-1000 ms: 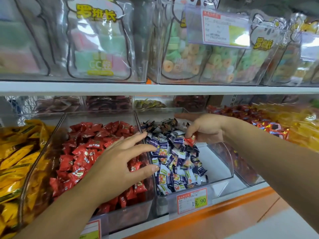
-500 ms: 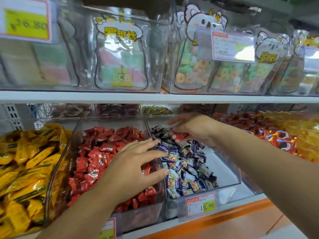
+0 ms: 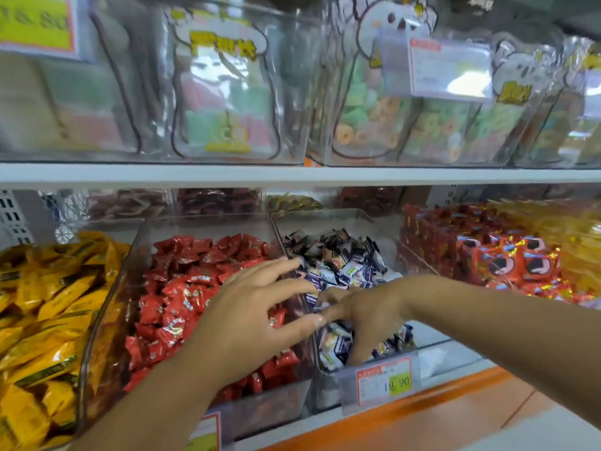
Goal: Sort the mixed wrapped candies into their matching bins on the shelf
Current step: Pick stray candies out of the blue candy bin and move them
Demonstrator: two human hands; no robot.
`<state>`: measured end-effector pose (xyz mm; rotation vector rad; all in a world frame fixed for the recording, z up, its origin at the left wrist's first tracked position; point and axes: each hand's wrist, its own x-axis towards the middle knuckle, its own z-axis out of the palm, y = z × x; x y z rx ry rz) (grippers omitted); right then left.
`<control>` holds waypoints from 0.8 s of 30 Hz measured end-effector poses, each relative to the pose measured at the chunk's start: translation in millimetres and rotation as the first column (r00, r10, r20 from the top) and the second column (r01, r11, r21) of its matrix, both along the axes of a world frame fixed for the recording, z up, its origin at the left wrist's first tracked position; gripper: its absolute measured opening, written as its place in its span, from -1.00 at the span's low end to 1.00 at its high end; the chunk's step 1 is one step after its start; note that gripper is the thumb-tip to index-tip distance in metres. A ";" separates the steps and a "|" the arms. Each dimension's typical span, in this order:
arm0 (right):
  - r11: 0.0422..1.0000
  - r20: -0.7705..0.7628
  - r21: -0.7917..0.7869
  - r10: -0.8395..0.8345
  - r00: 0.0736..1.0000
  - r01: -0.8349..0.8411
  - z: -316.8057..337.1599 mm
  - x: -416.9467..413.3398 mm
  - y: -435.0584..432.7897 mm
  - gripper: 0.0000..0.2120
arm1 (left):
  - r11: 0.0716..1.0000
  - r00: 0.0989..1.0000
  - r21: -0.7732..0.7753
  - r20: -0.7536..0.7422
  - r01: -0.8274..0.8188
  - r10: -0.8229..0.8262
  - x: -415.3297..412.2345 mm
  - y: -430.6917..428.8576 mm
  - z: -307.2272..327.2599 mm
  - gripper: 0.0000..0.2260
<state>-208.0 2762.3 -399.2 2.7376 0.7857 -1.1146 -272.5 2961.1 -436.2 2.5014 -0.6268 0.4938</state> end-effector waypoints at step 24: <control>0.928 0.156 0.275 -0.300 0.941 0.250 43.1 47.6 -47.0 -0.38 | 1.000 0.999 -0.029 -0.039 0.013 -0.014 0.7 0.3 0.1 -0.60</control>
